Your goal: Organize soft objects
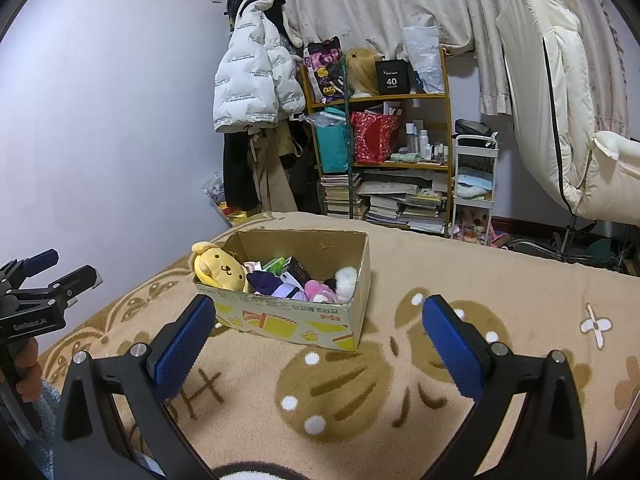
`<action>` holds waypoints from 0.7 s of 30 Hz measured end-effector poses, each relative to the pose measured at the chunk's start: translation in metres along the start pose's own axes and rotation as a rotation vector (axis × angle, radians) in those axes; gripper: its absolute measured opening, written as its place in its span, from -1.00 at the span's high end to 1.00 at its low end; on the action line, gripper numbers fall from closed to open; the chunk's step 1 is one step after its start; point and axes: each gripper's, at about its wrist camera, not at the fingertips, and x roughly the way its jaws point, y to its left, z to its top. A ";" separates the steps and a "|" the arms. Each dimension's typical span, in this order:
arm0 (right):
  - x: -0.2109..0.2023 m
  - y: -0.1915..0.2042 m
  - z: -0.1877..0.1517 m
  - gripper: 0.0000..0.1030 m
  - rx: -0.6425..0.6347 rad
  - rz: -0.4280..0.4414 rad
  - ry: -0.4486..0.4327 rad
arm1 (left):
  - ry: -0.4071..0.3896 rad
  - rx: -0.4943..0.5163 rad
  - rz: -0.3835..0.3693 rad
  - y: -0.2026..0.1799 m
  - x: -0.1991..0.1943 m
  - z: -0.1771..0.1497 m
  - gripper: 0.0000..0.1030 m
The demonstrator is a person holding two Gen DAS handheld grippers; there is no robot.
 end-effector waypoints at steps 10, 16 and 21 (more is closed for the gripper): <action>0.000 -0.001 0.000 -1.00 0.000 0.001 0.000 | 0.001 -0.004 -0.002 0.002 0.000 -0.002 -0.99; 0.000 -0.001 0.000 -1.00 -0.001 0.001 0.000 | 0.002 0.001 -0.009 0.002 0.001 -0.003 -0.99; 0.000 -0.002 0.000 -1.00 -0.001 0.001 0.000 | 0.003 0.005 -0.011 0.002 0.002 -0.003 -0.99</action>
